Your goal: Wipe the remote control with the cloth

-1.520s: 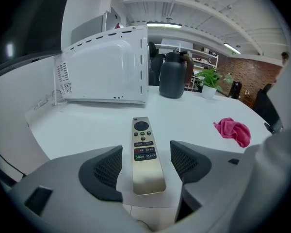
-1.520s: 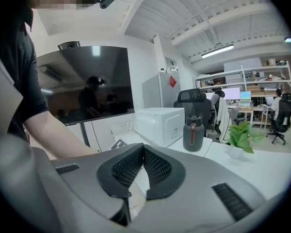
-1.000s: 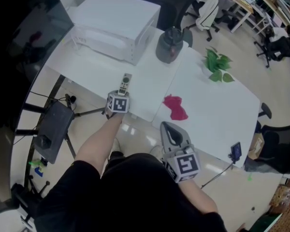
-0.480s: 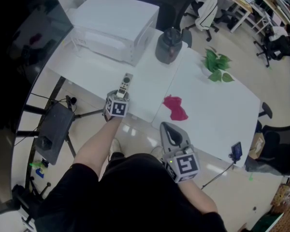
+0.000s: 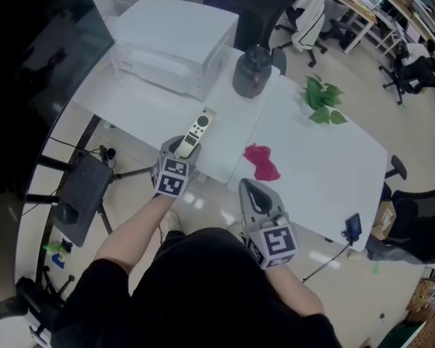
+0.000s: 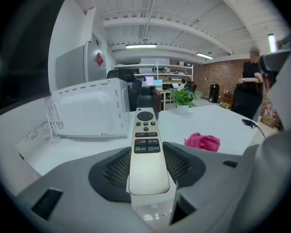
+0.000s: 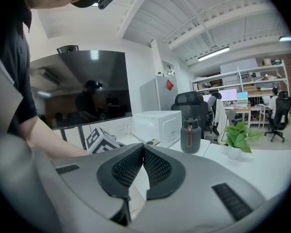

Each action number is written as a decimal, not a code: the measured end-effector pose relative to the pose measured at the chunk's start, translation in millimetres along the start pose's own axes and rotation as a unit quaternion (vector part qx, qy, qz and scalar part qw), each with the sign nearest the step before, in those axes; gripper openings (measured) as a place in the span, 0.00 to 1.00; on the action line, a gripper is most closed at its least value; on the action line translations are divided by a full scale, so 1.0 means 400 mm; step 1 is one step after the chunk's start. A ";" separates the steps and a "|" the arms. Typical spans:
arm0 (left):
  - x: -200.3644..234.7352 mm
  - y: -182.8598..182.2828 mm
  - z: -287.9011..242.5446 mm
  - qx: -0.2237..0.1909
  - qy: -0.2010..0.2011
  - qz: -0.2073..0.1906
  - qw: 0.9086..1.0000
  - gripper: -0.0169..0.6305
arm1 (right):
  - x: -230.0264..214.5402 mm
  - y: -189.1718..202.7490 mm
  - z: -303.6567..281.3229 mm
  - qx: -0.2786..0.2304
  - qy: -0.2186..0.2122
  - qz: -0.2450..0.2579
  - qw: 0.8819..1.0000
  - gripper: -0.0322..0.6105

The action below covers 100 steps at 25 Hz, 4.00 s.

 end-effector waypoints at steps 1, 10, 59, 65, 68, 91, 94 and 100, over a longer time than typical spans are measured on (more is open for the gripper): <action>-0.013 -0.021 0.024 -0.011 0.008 -0.002 1.000 0.35 | 0.001 -0.002 0.001 -0.002 0.000 0.001 1.000 0.05; -0.122 -0.188 0.234 -0.107 0.049 -0.031 0.993 0.35 | 0.009 -0.009 0.019 -0.017 0.005 0.005 1.000 0.05; -0.204 -0.265 0.373 -0.150 0.066 -0.098 0.982 0.35 | -0.378 0.392 -0.205 0.177 0.151 0.042 0.972 0.50; -0.219 -0.269 0.392 -0.147 0.069 -0.105 0.981 0.35 | -0.426 0.477 -0.260 0.239 0.148 0.055 0.958 0.50; -0.224 -0.271 0.397 -0.146 0.070 -0.106 0.981 0.35 | -0.452 0.509 -0.277 0.270 0.153 0.060 0.949 0.50; -0.218 -0.272 0.392 -0.138 0.058 -0.105 0.983 0.35 | -0.484 0.552 -0.304 0.320 0.158 0.061 0.932 0.24; -0.219 -0.271 0.385 -0.139 0.060 -0.105 0.983 0.35 | -0.473 0.521 -0.287 0.299 0.155 0.055 0.940 0.23; -0.215 -0.278 0.368 -0.150 0.060 -0.105 0.981 0.35 | -0.420 0.441 -0.242 0.245 0.134 0.040 0.959 0.22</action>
Point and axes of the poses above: the fingertips, and each gripper's own axes: z backward along the fingers, x to its left, y out of its underside, the point moved 2 cm from there along z, backward along the fingers, and after that the axes turned 4 degrees about y, right-handed, at the moved point
